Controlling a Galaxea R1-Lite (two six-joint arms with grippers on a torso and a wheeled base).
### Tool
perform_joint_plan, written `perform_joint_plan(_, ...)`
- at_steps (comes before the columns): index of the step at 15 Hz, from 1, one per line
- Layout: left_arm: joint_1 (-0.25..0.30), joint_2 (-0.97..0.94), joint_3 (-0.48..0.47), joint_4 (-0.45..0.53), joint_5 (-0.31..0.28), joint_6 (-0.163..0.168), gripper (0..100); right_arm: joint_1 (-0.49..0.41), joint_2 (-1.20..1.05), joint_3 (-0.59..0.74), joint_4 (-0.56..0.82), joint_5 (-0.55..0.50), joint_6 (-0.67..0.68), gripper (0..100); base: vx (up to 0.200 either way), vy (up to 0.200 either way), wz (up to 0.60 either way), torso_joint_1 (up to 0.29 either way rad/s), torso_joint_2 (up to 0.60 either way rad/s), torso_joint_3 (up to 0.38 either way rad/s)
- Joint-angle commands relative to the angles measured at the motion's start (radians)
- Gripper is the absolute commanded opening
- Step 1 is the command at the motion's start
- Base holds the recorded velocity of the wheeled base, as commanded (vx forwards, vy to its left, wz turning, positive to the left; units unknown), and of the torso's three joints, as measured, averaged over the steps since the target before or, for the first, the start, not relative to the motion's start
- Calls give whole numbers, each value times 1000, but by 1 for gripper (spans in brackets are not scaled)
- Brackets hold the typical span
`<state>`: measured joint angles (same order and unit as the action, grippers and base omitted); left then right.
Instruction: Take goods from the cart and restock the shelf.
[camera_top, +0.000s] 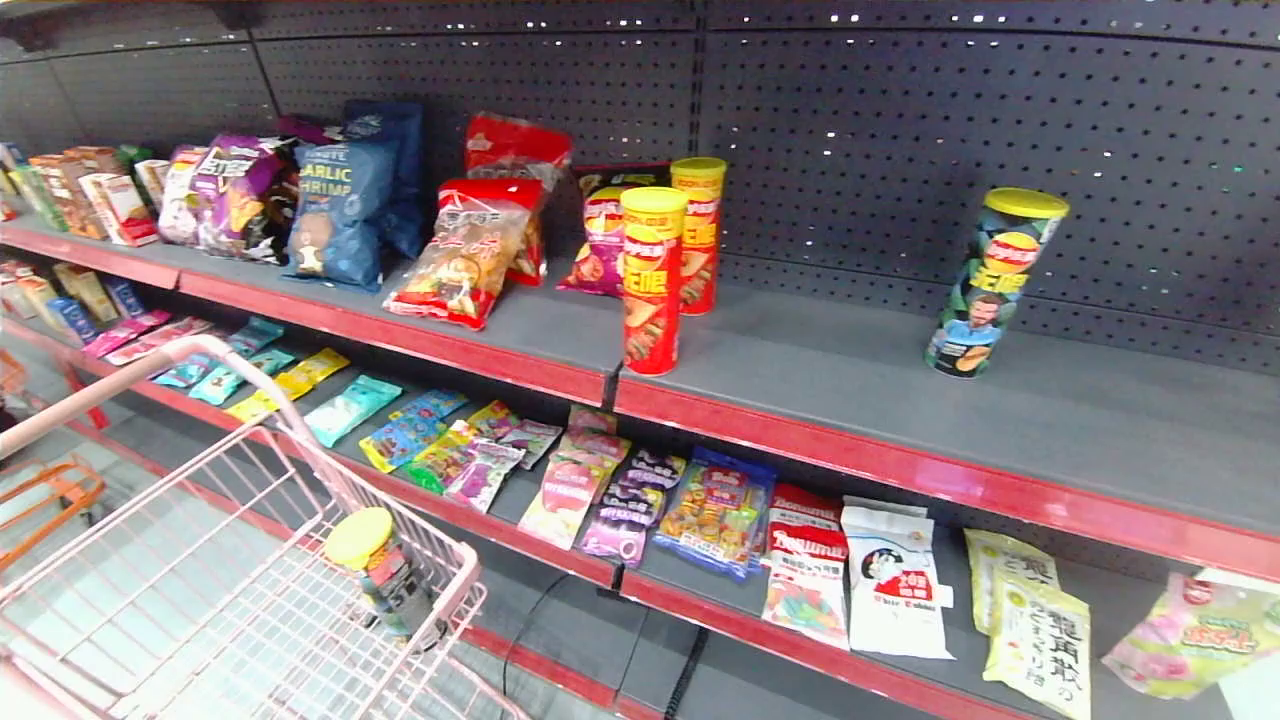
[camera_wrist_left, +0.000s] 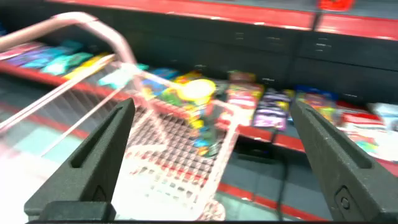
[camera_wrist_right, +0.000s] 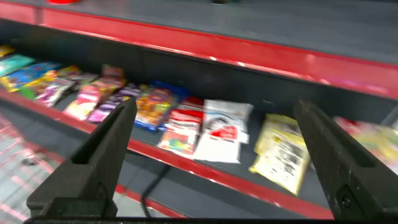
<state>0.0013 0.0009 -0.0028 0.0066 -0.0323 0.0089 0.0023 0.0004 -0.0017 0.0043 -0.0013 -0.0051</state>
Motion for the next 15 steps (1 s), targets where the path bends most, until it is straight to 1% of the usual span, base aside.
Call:
perform_joint_plan(1,0,1,0,0,0,0,100,1,0,0,0,0,1,100,0,0,600,-2,2,-2)
perform_joint_plan(4,0,1,0,0,2,-1,100,1,1,0,0,0,4,100,0,0,600,1,1,4)
perform_joint_plan(9,2,1,0,0,2,0,100,-1,1,0,0,0,5,100,0,0,0,0,0,0)
perform_joint_plan(15,0,1,0,0,0,0,100,-1,0,0,0,0,5,100,0,0,0,-131,330,191)
